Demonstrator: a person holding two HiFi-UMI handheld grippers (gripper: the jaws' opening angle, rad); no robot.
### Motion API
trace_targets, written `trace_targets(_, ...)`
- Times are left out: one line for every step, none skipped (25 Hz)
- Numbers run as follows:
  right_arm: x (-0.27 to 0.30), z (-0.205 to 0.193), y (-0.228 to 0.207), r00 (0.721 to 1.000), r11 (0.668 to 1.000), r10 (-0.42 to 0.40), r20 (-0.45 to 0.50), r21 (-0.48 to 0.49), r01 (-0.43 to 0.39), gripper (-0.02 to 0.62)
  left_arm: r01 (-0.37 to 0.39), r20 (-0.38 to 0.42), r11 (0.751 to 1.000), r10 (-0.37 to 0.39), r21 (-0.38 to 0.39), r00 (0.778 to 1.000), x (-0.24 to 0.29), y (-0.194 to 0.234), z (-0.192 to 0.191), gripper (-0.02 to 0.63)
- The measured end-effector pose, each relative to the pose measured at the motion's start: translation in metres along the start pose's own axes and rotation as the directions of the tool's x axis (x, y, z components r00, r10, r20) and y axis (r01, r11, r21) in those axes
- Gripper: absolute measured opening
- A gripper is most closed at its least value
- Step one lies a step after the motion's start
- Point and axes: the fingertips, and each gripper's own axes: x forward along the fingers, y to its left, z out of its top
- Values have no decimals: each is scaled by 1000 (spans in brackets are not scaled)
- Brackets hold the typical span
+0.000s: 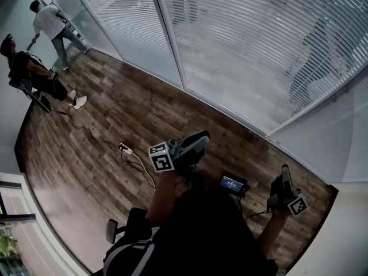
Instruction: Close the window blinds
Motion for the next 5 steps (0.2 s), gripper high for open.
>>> trace_targets(-3, -1, -1, 1000, 1000, -7, 1, 6, 7, 94, -2, -2, 1000, 2, -2, 1000, -1, 0, -1, 89)
trace_targets(-7, -2, -2, 1000, 1000, -13, 0, 11, 13, 94, -6, -2, 1000, 6, -5, 1000, -2, -1, -3, 89)
trace_targets(-10, -3, -3, 1000, 1000, -18, 0, 14, 18, 94, -9, -3, 1000, 9, -7, 1000, -3, -2, -5, 89)
trace_targets(-14, -4, -4, 1000, 1000, -24, 0, 17, 24, 94, -12, -3, 1000, 12, -10, 1000, -4, -2, -7, 89)
trace_targets(-18, -4, -6, 1000, 999, -29, 1, 20, 29, 94, -15, -3, 1000, 15, -12, 1000, -5, -3, -9, 89)
